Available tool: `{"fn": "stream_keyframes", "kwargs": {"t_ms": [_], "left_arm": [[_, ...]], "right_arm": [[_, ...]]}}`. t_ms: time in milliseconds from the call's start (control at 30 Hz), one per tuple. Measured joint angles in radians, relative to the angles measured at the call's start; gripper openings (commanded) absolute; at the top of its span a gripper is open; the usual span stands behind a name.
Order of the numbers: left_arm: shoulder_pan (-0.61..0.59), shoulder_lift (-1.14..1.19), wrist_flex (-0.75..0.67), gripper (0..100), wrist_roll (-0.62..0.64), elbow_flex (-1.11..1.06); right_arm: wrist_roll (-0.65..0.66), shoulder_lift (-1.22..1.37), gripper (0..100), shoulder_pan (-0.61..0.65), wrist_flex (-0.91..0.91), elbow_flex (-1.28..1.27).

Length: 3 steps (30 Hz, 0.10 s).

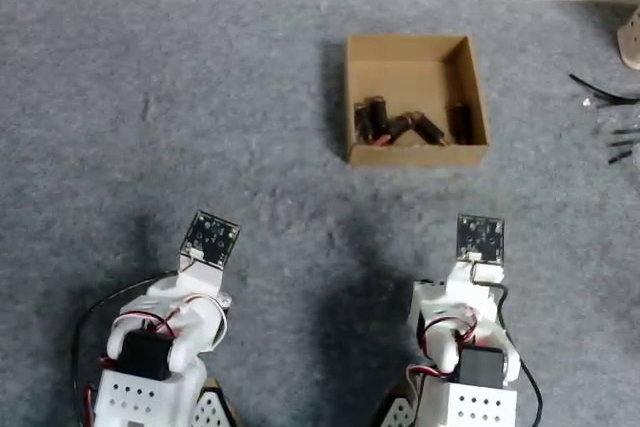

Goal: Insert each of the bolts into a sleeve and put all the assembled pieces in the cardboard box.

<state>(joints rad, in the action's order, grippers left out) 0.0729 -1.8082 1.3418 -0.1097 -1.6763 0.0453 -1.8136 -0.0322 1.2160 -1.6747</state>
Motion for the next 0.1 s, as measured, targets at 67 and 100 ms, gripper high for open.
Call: {"fn": "stream_keyframes", "kwargs": {"t_ms": [67,100], "left_arm": [[0.0,0.0,0.0,3,0.0,0.0],[0.0,0.0,0.0,3,0.0,0.0]], "right_arm": [[0.0,0.0,5.6,0.0,0.0,0.0],[0.0,0.0,5.6,0.0,0.0,0.0]]}}
